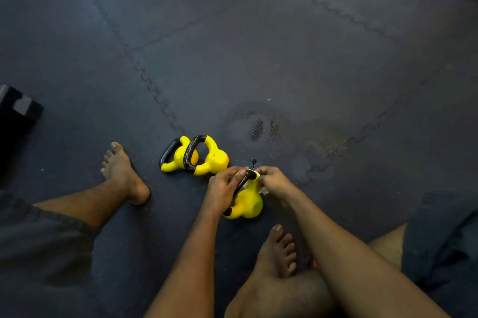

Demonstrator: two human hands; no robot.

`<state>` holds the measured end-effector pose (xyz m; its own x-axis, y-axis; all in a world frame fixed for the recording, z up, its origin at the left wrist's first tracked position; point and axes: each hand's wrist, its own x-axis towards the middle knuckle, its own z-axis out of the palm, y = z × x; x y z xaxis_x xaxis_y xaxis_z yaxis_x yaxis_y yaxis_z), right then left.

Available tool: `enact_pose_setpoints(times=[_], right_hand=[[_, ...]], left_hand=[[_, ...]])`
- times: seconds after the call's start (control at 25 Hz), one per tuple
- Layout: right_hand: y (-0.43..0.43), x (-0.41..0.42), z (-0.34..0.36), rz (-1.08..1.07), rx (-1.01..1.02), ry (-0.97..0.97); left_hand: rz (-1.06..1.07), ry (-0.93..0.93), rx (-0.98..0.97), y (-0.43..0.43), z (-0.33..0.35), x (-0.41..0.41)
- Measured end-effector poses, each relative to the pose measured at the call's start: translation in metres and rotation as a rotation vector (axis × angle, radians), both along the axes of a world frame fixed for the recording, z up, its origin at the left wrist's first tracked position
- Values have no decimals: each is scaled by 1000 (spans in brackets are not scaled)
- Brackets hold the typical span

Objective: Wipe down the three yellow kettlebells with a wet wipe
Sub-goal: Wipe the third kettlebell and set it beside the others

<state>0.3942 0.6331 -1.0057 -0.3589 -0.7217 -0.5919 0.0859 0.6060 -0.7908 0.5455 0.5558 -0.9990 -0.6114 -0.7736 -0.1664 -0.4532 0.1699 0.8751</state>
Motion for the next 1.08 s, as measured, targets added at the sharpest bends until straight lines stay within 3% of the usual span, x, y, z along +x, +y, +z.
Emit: enact_pose_setpoints(times=[0.24, 0.44, 0.6, 0.76, 0.92, 1.08], right_hand=[[8, -13, -1, 250, -85, -106], [8, -7, -6, 169, -108, -51], [10, 18, -6, -141, -26, 212], [10, 38, -2, -298, 51, 491], [20, 56, 1, -289, -34, 727], [30, 61, -6, -109, -152, 743]], left_hand=[[6, -50, -23, -11, 1, 11], [25, -53, -40, -9, 0, 7], [20, -70, -86, -7, 2, -1], [27, -82, -83, 1, 7, -9], [24, -117, -114, 8, 11, -17], [60, -158, -136, 5, 11, -15]])
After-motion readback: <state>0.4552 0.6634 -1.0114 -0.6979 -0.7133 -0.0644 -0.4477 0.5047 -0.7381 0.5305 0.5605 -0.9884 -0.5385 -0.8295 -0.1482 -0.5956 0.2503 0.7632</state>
